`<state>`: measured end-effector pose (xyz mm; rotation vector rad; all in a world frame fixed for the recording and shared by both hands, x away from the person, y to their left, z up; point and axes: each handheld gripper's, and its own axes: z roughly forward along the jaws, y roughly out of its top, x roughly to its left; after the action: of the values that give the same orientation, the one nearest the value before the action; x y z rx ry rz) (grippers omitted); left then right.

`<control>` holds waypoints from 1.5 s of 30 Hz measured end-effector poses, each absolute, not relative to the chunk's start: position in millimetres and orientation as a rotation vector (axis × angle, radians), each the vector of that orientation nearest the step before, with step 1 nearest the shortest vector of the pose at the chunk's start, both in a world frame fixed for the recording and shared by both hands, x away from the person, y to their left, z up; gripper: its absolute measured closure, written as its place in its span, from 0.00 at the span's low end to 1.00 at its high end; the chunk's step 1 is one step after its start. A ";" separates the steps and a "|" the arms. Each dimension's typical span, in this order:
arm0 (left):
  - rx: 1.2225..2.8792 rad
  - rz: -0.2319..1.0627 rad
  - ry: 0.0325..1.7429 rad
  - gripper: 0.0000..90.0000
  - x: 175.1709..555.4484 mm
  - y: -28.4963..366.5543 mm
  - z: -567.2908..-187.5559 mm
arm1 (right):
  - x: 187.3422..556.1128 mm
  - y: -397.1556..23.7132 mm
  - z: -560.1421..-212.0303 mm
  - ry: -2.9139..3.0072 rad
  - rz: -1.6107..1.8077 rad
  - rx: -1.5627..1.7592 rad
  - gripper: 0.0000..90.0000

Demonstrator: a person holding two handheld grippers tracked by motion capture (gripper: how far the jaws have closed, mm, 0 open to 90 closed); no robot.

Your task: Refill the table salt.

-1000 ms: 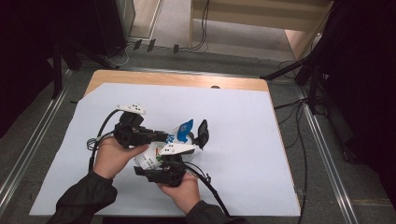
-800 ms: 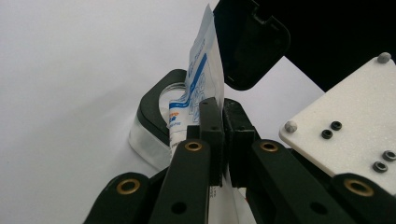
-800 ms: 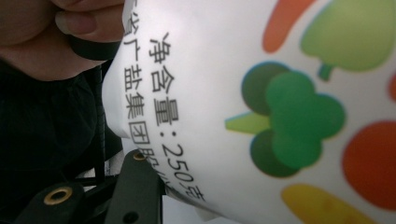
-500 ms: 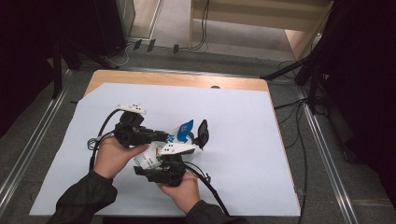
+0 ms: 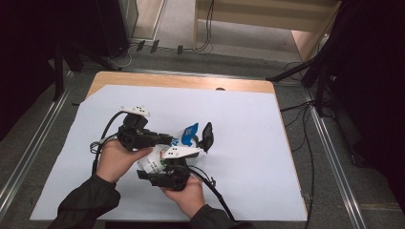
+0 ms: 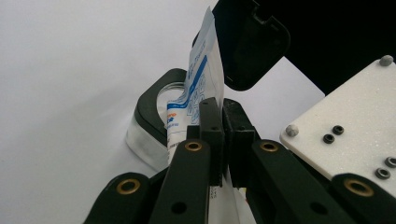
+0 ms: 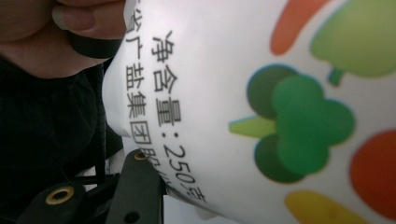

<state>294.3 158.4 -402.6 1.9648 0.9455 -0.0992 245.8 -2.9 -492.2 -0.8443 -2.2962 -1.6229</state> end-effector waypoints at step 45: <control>1.953 -0.081 0.935 0.99 293.1 157.7 -398.5 | 246.4 -4.4 -489.2 -2.263 -1.635 -0.842 0.69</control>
<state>293.1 157.7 -398.5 1.9529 0.9346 -0.0811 246.4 -4.4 -489.2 -0.8416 -2.2630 -1.6349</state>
